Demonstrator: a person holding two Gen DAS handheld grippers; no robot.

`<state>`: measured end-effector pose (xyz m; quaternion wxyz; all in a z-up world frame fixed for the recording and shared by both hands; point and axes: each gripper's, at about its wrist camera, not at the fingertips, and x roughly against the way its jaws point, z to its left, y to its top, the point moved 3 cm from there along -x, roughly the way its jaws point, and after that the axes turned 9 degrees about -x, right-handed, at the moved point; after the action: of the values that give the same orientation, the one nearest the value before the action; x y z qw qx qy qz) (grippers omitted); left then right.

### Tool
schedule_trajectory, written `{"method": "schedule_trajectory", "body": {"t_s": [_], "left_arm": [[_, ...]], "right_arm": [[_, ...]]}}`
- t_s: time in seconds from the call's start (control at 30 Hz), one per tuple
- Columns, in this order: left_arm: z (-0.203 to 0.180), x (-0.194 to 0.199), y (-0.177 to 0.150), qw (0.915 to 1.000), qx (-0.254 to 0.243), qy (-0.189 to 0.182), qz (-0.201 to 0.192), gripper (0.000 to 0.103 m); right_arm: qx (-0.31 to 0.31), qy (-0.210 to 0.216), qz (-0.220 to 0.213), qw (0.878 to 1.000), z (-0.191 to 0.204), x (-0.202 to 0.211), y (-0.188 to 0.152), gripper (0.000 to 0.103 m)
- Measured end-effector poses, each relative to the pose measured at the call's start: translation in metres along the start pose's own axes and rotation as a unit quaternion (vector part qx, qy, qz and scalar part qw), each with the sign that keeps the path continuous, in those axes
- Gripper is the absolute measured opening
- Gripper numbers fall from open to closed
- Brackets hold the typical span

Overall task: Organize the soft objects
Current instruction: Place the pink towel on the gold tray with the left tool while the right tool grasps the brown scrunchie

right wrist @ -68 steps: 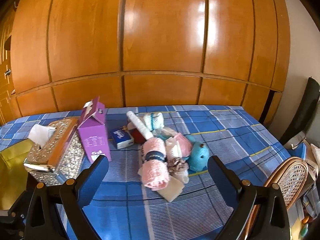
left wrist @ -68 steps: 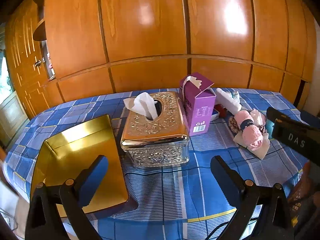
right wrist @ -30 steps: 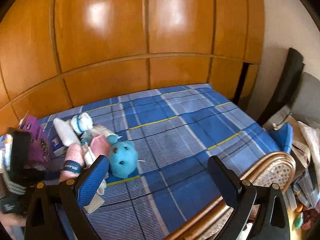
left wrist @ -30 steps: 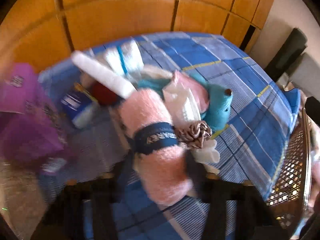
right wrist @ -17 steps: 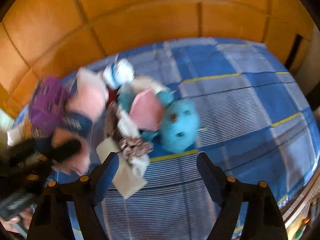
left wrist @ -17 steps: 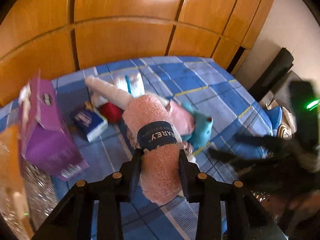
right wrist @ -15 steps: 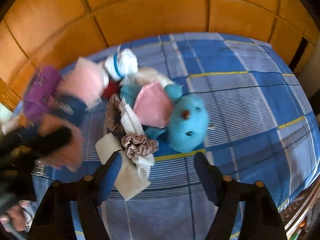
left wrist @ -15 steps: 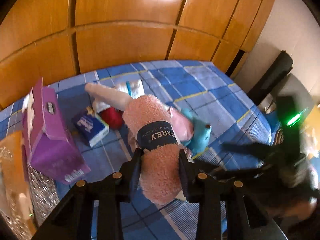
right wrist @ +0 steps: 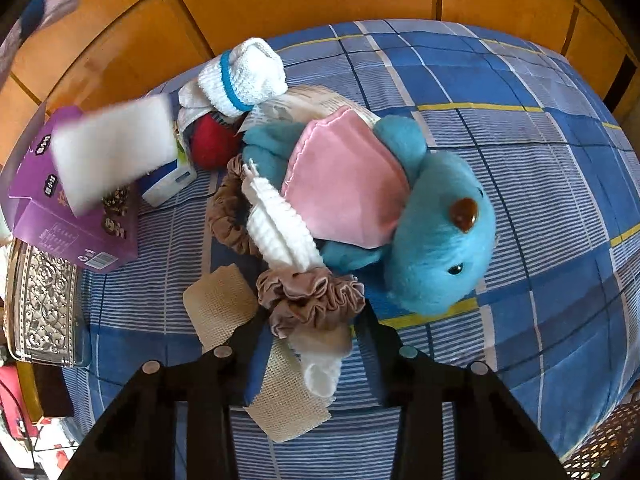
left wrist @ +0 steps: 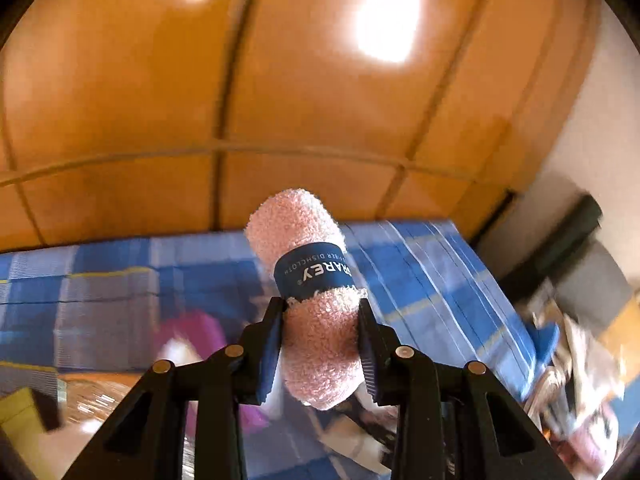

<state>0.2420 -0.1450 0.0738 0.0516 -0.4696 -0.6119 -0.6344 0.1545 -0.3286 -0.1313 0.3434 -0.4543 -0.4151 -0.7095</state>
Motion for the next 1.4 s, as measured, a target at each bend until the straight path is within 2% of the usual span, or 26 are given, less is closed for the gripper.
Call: {"method": "schedule_trajectory", "body": {"t_s": [0.17, 0.33, 0.43, 0.57, 0.67, 0.77, 0.87, 1.0, 1.07, 1.13, 1.2, 1.4], "left_arm": [[0.067, 0.024, 0.011, 0.9956, 0.055, 0.073, -0.023, 0.035], [0.140, 0.067, -0.015, 0.9815, 0.097, 0.160, -0.040, 0.035], [0.184, 0.096, -0.050, 0.9672, 0.132, 0.213, -0.043, 0.035], [0.228, 0.136, -0.113, 0.9475, 0.179, 0.262, -0.041, 0.035], [0.240, 0.158, -0.160, 0.9395, 0.194, 0.280, -0.036, 0.035], [0.241, 0.166, -0.204, 0.9362, 0.203, 0.286, -0.021, 0.036], [0.236, 0.158, -0.242, 0.9379, 0.209, 0.277, 0.004, 0.039], [0.227, 0.139, -0.272, 0.9405, 0.207, 0.268, 0.033, 0.040], [0.222, 0.137, -0.282, 0.9415, 0.208, 0.262, 0.039, 0.050], [0.217, 0.141, -0.286, 0.9416, 0.203, 0.267, 0.034, 0.067], [0.212, 0.148, -0.290, 0.9421, 0.195, 0.272, 0.026, 0.075], [0.188, 0.169, -0.294, 0.9490, 0.158, 0.273, 0.009, 0.075]], "right_arm": [[0.008, -0.003, -0.004, 1.000, -0.004, 0.000, 0.003, 0.038], [0.018, -0.007, -0.008, 1.000, -0.001, 0.001, 0.001, 0.037], [0.021, -0.007, -0.010, 1.000, 0.003, 0.002, -0.001, 0.037], [0.030, -0.011, -0.015, 0.999, 0.008, 0.004, -0.005, 0.036], [0.040, -0.016, -0.022, 0.999, 0.013, 0.006, -0.008, 0.034], [0.052, -0.018, -0.036, 0.998, 0.017, 0.014, -0.013, 0.031], [0.062, -0.012, -0.057, 0.996, 0.023, 0.024, -0.021, 0.030], [0.064, -0.005, -0.075, 0.995, 0.027, 0.040, -0.034, 0.029], [0.065, -0.003, -0.083, 0.994, 0.030, 0.052, -0.039, 0.029], [0.067, -0.001, -0.090, 0.994, 0.032, 0.060, -0.038, 0.029], [0.068, 0.002, -0.094, 0.993, 0.036, 0.064, -0.032, 0.029], [0.074, 0.007, -0.108, 0.991, 0.059, 0.083, -0.011, 0.029]]}}
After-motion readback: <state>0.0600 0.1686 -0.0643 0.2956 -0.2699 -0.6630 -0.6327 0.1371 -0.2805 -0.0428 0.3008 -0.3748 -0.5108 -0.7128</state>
